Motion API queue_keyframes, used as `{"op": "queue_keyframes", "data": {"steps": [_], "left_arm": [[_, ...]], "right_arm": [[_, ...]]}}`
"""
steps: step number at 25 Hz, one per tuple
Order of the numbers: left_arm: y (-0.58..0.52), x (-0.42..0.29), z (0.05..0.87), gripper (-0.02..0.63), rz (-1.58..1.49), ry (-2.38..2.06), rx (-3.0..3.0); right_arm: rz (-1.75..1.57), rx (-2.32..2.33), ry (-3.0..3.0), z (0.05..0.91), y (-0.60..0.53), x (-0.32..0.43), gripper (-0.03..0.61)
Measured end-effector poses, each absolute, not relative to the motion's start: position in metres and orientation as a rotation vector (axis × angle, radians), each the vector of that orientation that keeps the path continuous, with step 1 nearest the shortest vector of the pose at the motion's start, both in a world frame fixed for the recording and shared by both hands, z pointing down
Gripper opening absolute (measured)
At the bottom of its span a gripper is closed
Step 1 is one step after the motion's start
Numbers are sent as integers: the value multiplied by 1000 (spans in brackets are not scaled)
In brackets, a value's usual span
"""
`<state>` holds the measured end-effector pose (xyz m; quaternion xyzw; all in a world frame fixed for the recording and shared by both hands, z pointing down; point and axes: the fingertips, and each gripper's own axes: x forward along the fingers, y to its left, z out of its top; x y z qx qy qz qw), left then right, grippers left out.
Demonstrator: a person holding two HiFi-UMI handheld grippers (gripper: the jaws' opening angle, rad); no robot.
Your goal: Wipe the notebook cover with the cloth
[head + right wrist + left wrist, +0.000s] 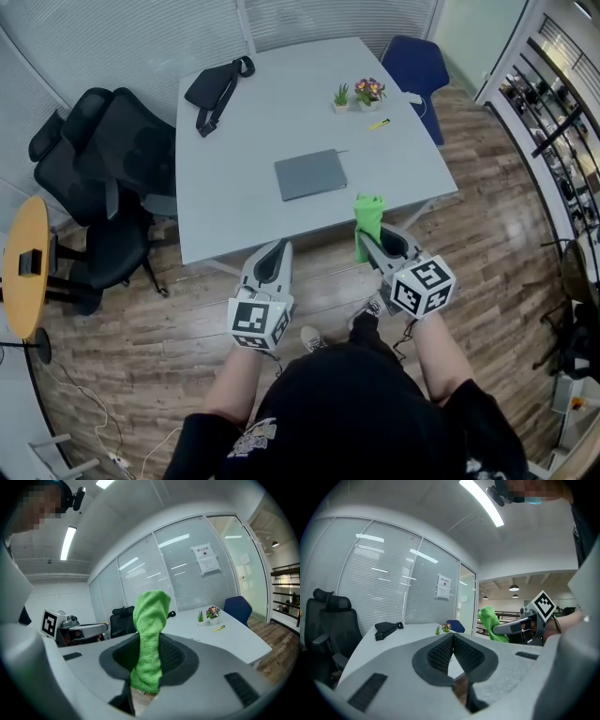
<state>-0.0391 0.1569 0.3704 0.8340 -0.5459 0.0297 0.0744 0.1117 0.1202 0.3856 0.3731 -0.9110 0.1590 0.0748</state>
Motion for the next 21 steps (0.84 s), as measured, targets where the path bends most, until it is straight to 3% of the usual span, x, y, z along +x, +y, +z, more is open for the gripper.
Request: {"op": "queue_keyframes", "data": {"steps": [21], "left_arm": [[167,-37,371,5,82,-1627,2510]], "right_arm": [[472,1121,-2732,385,132,111,108]]}}
